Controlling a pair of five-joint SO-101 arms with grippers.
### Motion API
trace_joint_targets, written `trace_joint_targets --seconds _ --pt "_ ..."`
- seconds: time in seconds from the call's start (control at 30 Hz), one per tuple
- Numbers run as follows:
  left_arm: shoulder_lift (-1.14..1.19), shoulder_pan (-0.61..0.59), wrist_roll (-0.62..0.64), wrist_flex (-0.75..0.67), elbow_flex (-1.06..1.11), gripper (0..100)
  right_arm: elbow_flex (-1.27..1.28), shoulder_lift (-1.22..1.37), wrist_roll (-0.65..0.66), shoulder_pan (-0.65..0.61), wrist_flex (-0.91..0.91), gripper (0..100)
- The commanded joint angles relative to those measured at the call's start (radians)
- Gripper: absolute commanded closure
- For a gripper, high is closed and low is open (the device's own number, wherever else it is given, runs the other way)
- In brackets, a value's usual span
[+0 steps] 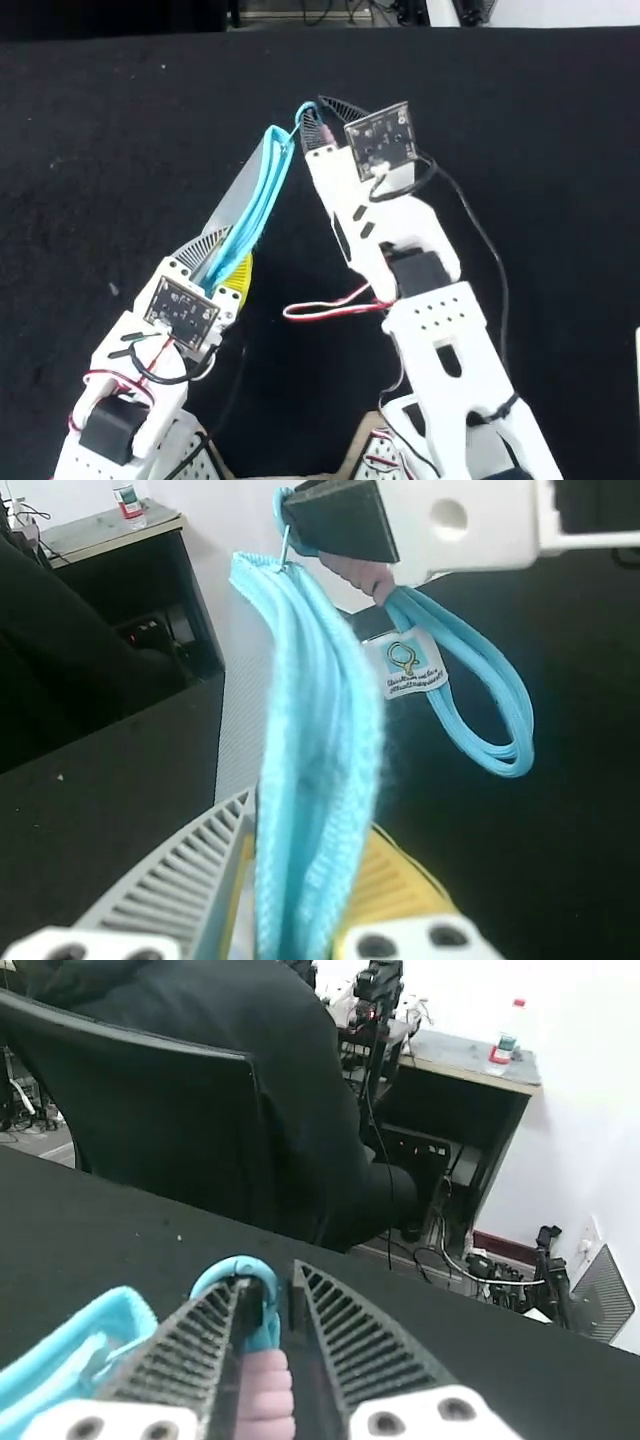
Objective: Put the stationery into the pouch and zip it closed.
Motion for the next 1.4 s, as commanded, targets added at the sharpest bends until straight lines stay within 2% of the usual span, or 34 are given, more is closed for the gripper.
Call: trace_joint_targets --seconds 0.0,0.83,1.03,1.27,1.37 --pt "0.015 -0.004 0.015 0.054 0.067 97 -0.096 0.031 -0.003 0.112 -0.034 98.7" --pt "0.015 -0.004 0.015 0.055 0.065 97 -0.191 0.211 -0.011 0.112 -0.011 98.7" --pt "0.015 -0.004 0.015 0.054 0.067 97 -0.191 0.137 -0.003 0.086 0.193 98.4" --pt "0.015 -0.004 0.015 0.049 0.071 97 -0.185 -0.033 -0.009 -0.026 0.456 83.0" --pt "0.015 -0.004 0.015 0.049 0.071 97 -0.185 -0.116 -0.011 -0.078 0.531 82.3"
